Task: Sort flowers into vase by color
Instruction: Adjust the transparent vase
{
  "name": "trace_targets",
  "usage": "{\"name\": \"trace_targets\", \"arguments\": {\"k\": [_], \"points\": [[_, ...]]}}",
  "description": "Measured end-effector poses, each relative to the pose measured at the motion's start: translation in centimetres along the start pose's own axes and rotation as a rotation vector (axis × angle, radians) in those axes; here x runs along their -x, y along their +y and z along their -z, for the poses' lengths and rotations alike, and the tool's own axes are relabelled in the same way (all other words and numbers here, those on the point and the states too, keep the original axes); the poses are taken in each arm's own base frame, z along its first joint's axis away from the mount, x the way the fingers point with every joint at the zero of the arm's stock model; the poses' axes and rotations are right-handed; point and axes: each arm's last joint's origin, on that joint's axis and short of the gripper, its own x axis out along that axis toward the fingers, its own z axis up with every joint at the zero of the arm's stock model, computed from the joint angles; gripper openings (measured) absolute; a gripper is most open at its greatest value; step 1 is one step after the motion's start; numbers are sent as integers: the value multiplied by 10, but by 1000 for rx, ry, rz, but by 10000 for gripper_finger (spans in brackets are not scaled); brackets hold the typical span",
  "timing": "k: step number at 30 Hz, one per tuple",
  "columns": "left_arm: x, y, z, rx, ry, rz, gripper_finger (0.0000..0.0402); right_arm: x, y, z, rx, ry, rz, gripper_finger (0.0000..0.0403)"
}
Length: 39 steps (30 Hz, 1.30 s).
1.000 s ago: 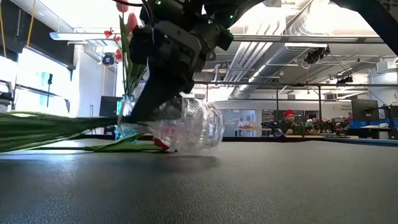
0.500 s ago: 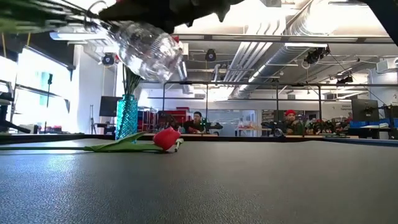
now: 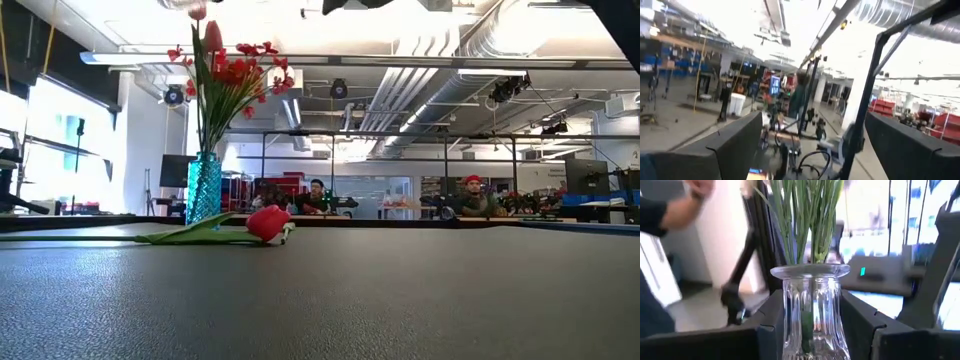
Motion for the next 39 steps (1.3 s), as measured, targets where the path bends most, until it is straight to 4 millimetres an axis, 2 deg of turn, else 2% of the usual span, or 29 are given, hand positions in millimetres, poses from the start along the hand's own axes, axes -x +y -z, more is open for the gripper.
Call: {"name": "trace_targets", "arguments": {"k": [4, 8, 11, 14, 19, 26, 29, 35, 39], "points": [[4, 3, 1, -32, 26, -17, 339, 3, -3, -13, 45, -116, -5, 120], [-6, -2, 21, -102, 168, -39, 339, 6, -4, -21, 74, -195, -7, 120], [-17, -7, 36, -169, 256, -80, 339, 7, -7, -23, 91, -223, 57, 120], [-25, -11, 47, -207, 302, -93, 339, 2, -14, -7, 81, -219, 119, 120], [-36, -17, 62, -238, 360, -86, 339, -11, -22, 36, 24, -253, 165, 120], [-47, -23, 85, -245, 454, -91, 339, -25, -15, 89, -3, -363, 229, 120], [-49, -24, 96, -254, 527, -103, 339, -26, -13, 106, -25, -406, 257, 120], [-55, -26, 111, -254, 583, -121, 339, -33, -8, 151, -73, -327, 262, 120], [-58, -28, 113, -224, 590, -133, 339, -42, 9, 162, -69, -278, 225, 120]]}}
